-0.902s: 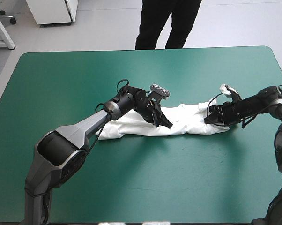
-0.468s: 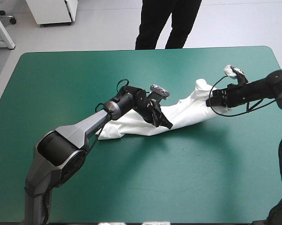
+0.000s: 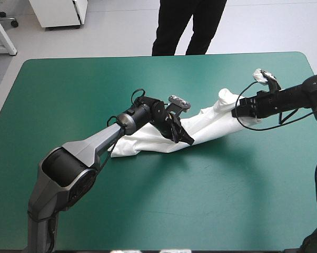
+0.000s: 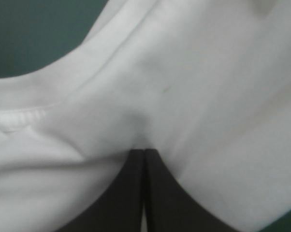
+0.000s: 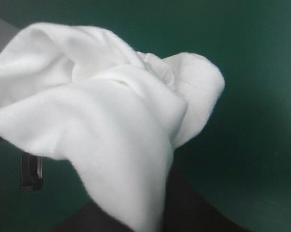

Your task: Fold the cloth

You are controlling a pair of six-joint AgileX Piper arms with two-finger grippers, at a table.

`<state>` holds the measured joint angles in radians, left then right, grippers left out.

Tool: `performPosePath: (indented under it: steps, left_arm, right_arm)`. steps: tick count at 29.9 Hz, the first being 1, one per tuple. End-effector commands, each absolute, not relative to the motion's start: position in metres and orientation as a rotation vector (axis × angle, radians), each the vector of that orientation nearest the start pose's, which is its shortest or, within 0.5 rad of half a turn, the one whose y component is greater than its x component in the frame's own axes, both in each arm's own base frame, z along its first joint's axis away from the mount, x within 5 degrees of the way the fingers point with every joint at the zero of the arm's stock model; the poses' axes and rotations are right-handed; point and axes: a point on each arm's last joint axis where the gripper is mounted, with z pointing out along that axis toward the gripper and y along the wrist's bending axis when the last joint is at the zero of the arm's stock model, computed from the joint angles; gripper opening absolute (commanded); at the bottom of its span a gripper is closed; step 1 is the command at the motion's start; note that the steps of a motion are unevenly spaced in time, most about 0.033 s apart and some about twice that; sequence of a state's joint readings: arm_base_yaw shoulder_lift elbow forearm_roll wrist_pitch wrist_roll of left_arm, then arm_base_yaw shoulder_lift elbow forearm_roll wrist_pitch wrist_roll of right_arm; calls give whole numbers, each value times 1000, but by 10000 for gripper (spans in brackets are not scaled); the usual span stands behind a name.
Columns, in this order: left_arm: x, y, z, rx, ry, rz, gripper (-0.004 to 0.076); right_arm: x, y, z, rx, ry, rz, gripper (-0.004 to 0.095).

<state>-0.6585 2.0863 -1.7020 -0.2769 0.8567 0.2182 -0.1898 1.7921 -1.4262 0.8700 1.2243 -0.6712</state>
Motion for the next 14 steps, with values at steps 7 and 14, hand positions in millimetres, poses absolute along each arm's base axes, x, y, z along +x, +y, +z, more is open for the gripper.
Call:
performPosePath:
  steps: [7,14]
  left_arm:
    - [330,-259,340,919,2425,-216,-9]
    - [292,-216,414,846,2334,-102,-9]
  right_arm:
    - [359,17,323,-291,2393,1094,-17]
    - [358,70,340,-449,2352,1135,-16]
